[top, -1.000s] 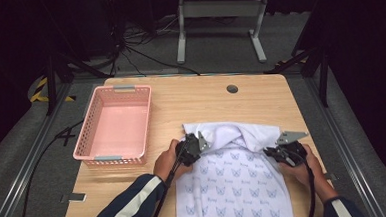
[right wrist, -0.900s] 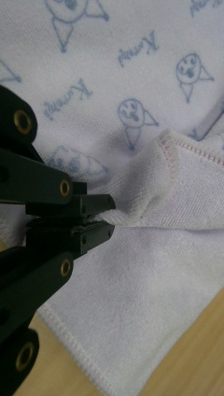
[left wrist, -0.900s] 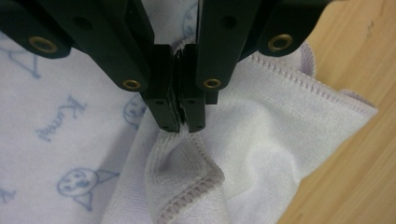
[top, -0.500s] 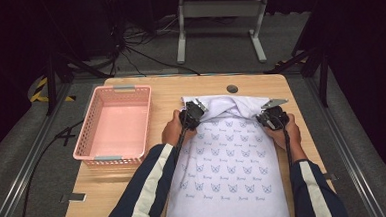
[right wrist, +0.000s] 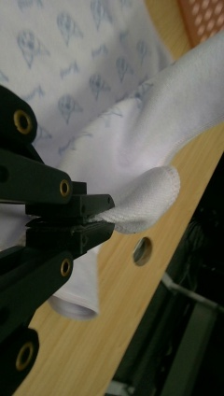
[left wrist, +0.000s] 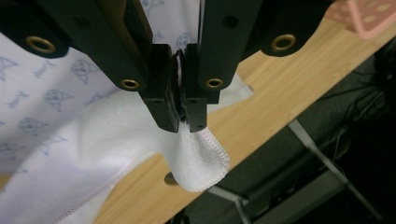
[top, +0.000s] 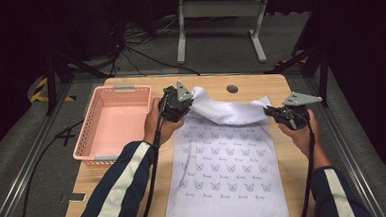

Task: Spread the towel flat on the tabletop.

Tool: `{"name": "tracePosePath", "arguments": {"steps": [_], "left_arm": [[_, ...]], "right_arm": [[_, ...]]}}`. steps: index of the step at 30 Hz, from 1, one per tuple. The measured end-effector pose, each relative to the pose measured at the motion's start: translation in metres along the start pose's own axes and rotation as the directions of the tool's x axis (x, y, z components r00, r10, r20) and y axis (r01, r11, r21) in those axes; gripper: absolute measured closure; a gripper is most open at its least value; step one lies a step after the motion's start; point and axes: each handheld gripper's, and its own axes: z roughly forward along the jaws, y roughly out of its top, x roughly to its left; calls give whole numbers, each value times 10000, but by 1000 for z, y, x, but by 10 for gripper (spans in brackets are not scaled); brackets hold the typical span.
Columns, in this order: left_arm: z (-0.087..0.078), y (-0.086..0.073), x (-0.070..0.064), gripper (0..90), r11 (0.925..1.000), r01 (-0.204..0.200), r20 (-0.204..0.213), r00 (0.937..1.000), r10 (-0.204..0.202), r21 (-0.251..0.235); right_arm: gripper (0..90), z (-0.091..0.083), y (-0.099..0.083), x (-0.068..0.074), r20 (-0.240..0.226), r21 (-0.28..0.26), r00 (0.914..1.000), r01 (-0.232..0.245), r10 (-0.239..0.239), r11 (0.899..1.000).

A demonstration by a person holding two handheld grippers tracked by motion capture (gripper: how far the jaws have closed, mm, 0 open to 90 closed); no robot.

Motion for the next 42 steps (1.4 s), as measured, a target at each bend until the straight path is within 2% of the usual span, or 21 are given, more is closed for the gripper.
{"name": "tracePosePath", "arguments": {"steps": [4, 7, 9, 11, 13, 15, 17, 18, 20, 21, 23, 25, 27, 29, 31, 33, 36, 38, 40, 41, 42], "left_arm": [[-43, -11, -8, 853, 9951, 14, 638, 9979, 50, -993], [-68, -32, -22, 844, 9931, -154, 1319, 9908, 308, -1165], [-83, -50, -34, 844, 9929, -599, 1569, 9847, 756, -1027], [-94, -68, -45, 848, 9940, -839, 1795, 9791, 954, -705], [-104, -89, -58, 844, 9967, -628, 2123, 9745, 722, -506], [-109, -104, -66, 857, 9962, -846, 2339, 9684, 870, -204], [-107, -119, -77, 864, 9971, -746, 2809, 9573, 678, 134], [-102, -125, -85, 850, 9920, -1147, 2878, 9530, 948, 531], [-97, -129, -91, 817, 9909, -1202, 2890, 9523, 976, 613], [-91, -130, -93, 771, 9910, -1189, 3075, 9468, 944, 620], [-75, -127, -97, 669, 9865, -1247, 2989, 9502, 880, 1058], [-65, -124, -95, 593, 9875, -1094, 3167, 9460, 684, 1137], [-52, -119, -94, 576, 9886, -911, 3086, 9499, 500, 1201], [-41, -113, -90, 458, 9874, -894, 3080, 9503, 453, 1304], [-26, -107, -87, 428, 9846, -693, 2768, 9607, 226, 1603], [-13, -106, -83, 365, 9835, -425, 3011, 9535, -125, 1757], [4, -104, -80, 299, 9751, -295, 2896, 9565, -363, 2196], [13, -105, -78, 294, 9684, -294, 2667, 9630, -390, 2477], [19, -108, -77, 284, 9597, -181, 2824, 9571, -644, 2805], [22, -109, -77, 285, 9532, -406, 2763, 9600, -459, 2995], [24, -111, -76, 288, 9502, -311, 2873, 9558, -625, 3102]], "right_arm": [[868, -34, 5, 17, -568, -756, 9972, 437, -480, 9962], [867, -63, -4, 36, -1383, -1039, 9845, 938, -1078, 9902], [866, -76, -14, 49, -2183, -1008, 9660, 1187, -1383, 9878], [864, -85, -27, 61, -2419, -692, 9560, 1537, -1660, 9857], [862, -93, -43, 74, -2935, -242, 9359, 1966, -1950, 9802], [862, -97, -60, 84, -3412, 133, 9174, 2226, -2049, 9748], [852, -97, -76, 89, -3589, 483, 9173, 2029, -1726, 9780], [837, -96, -81, 91, -3771, 636, 9123, 1972, -1594, 9783], [821, -94, -90, 95, -3906, 1008, 9048, 2253, -1698, 9691], [799, -91, -96, 98, -3726, 1323, 9127, 2312, -1678, 9639], [763, -88, -102, 98, -3727, 1356, 9176, 2015, -1385, 9701], [709, -85, -103, 99, -3603, 1497, 9241, 1920, -1273, 9699], [639, -81, -105, 101, -3549, 1738, 9269, 1932, -1216, 9656], [548, -79, -105, 101, -3321, 1962, 9373, 1785, -1059, 9642], [514, -78, -102, 101, -3133, 1856, 9454, 1541, -902, 9705], [475, -77, -96, 106, -3194, 1629, 9430, 1523, -939, 9748], [449, -73, -89, 115, -3268, 1558, 9372, 1808, -1220, 9711], [419, -69, -87, 116, -3053, 1547, 9425, 1896, -1356, 9696], [424, -65, -88, 114, -3074, 1696, 9439, 1790, -1205, 9691], [424, -63, -90, 115, -3202, 1789, 9399, 1826, -1183, 9668], [414, -60, -93, 118, -3442, 1926, 9325, 1839, -1092, 9639]]}}
